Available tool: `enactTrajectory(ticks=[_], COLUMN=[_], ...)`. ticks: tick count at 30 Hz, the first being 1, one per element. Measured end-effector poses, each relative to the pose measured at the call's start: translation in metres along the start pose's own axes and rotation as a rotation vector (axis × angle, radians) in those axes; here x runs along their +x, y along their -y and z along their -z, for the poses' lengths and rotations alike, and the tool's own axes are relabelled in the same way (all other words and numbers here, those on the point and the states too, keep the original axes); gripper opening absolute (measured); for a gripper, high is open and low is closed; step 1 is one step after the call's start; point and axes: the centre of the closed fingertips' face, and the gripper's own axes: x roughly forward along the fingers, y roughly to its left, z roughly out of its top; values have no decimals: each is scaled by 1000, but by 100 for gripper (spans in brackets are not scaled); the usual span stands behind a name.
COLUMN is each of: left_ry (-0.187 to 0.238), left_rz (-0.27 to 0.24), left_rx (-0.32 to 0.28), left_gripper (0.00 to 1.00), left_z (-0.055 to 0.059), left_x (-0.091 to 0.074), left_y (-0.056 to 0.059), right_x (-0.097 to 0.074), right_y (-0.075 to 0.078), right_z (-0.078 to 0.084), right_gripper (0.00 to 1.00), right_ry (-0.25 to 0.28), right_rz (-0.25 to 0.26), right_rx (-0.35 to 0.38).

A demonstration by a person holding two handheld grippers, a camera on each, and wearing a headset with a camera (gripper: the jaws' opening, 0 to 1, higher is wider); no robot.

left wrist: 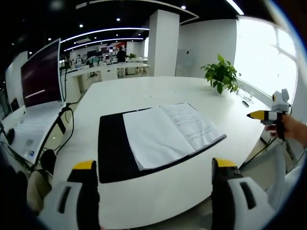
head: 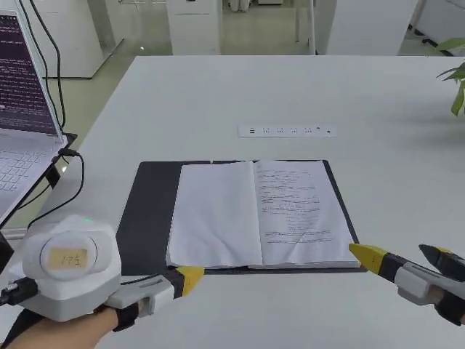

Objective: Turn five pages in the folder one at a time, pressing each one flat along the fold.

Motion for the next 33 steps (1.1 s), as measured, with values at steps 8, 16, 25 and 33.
enactTrajectory(ticks=[8, 16, 25, 33], left_ry=[30, 46, 40, 8], left_rz=[-4, -10, 5, 61], left_rx=[14, 14, 24, 63], left_gripper=[99, 99, 99, 93], left_z=[-10, -17, -18, -17], left_x=[-9, -15, -4, 22], left_y=[-2, -1, 4, 28], right_x=[-5, -5, -4, 1], right_y=[0, -2, -2, -4], right_z=[-9, -12, -8, -1], right_gripper=[100, 100, 98, 96], right_ry=[31, 47, 41, 19], right_rz=[7, 4, 0, -15], right_rx=[-28, -29, -21, -23])
